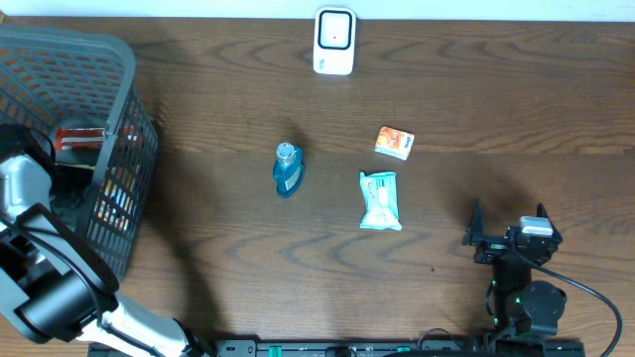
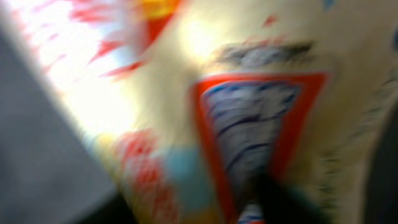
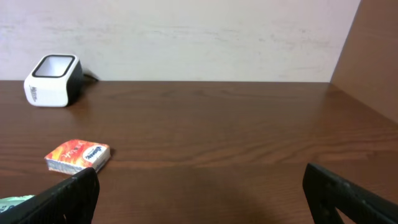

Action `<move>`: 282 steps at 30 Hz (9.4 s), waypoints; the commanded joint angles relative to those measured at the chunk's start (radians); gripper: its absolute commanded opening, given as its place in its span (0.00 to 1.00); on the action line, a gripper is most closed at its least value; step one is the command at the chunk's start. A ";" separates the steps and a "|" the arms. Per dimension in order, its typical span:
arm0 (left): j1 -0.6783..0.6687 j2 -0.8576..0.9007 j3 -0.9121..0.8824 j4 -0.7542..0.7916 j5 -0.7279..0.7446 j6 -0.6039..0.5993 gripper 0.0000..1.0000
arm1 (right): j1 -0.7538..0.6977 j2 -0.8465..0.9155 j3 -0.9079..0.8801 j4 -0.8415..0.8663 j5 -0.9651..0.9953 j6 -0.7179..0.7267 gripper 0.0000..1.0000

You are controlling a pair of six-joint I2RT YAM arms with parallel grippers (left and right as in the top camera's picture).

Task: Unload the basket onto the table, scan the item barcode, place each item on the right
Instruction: 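Grasp the white-and-red snack bag in the basket with left gripper, then carry the snack bag to the scanner and hold it there, then release the snack bag onto the table beside the wipes, then move the left gripper back into the basket, then grasp the red snack stick packet in the basket with left gripper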

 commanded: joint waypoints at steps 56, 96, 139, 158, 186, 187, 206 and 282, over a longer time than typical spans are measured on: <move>-0.061 -0.242 0.067 -0.297 -0.209 -0.268 1.00 | -0.004 -0.005 -0.002 -0.004 0.001 -0.013 0.99; -0.028 -0.560 0.116 -0.093 -0.135 -0.032 0.07 | -0.004 -0.005 -0.002 -0.004 0.001 -0.013 0.99; -1.448 -0.002 0.105 0.119 -0.149 0.079 0.08 | -0.004 -0.005 -0.002 -0.004 0.001 -0.013 0.99; -1.524 -0.288 0.146 0.038 -0.248 0.319 0.99 | -0.004 -0.005 -0.002 -0.004 0.001 -0.013 0.99; -0.079 -0.488 0.268 -0.254 -0.108 0.222 1.00 | -0.004 -0.005 -0.002 -0.004 0.001 -0.013 0.99; -0.079 -0.451 0.268 -0.240 -0.090 0.256 0.99 | -0.004 -0.005 -0.002 -0.004 0.001 -0.013 0.99; -0.203 0.085 0.268 0.040 -0.092 0.418 0.98 | -0.004 -0.005 -0.002 -0.004 0.001 -0.013 0.99; -0.065 0.145 0.085 -0.024 -0.371 -0.424 0.98 | -0.004 -0.005 -0.002 -0.004 0.001 -0.013 0.99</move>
